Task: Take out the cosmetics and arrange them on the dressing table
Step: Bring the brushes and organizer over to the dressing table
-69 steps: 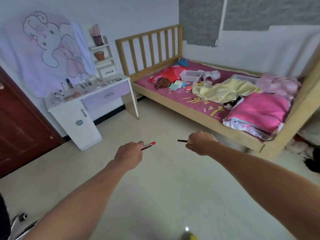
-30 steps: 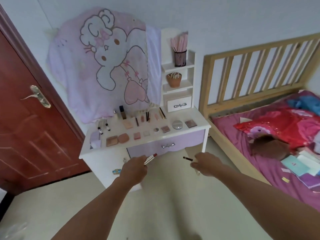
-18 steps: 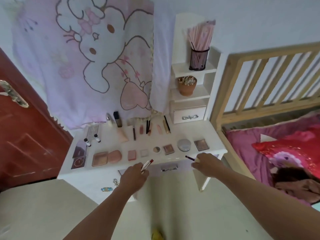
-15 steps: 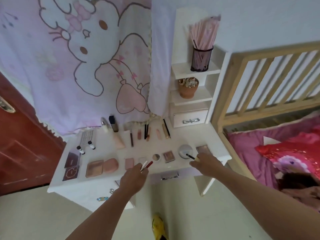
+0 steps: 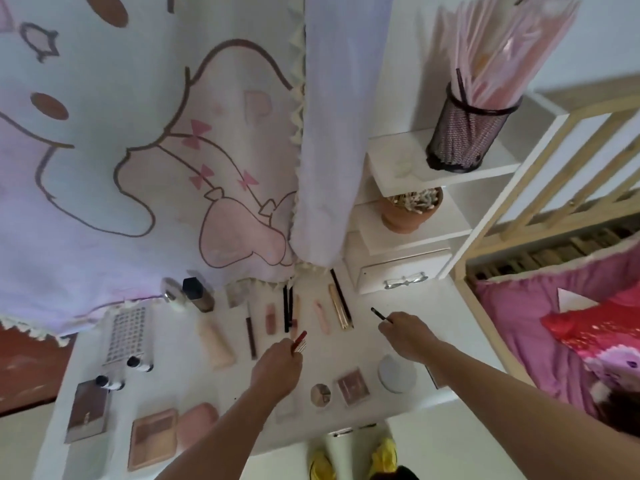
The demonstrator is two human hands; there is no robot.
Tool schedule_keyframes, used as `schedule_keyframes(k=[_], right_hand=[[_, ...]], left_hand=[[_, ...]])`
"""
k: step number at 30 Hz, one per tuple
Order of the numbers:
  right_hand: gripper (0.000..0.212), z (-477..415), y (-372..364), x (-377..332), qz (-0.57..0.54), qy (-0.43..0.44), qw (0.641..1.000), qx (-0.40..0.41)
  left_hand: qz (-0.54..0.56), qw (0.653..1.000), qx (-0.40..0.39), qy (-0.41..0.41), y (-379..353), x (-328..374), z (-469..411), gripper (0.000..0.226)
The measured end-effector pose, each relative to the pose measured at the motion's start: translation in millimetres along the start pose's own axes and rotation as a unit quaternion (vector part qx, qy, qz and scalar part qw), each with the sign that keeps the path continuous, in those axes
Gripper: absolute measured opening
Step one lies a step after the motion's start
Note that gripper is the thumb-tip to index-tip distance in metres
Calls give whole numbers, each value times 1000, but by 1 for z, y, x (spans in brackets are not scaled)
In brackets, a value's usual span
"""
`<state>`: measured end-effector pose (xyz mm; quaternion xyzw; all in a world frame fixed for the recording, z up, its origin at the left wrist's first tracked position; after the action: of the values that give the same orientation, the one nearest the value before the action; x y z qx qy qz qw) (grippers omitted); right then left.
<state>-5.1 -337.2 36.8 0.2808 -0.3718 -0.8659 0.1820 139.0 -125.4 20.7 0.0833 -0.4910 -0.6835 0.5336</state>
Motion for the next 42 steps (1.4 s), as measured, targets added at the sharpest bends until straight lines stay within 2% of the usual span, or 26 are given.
schedule_keyframes(k=[9, 14, 21, 31, 42], right_hand=[[20, -84, -14, -4, -37, -30, 998, -43], [27, -111, -30, -1, 0, -41, 999, -35], [29, -127, -43, -1, -40, -28, 998, -36], [36, -129, -39, 4, 10, -43, 999, -22], [37, -121, -35, 25, -23, -42, 999, -16]], left_hand=[[41, 997, -9, 69, -26, 16, -56, 48], [81, 989, 14, 121, -41, 26, -78, 39], [139, 978, 8, 158, -67, 27, -86, 32], [91, 984, 20, 149, -71, 29, -86, 29], [39, 989, 0, 140, -69, 24, -79, 33]])
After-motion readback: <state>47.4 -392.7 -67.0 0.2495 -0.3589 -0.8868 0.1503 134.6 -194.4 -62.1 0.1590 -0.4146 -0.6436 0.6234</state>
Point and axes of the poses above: each hand's wrist, its own z-axis away from the middle knuckle, its own y-axis out of the back of the hand, x = y × z, the point moved 3 cm from there along -z, towards the middle knuckle, and after that the axes turned 3 degrees about -x, right-handed, at the moved point
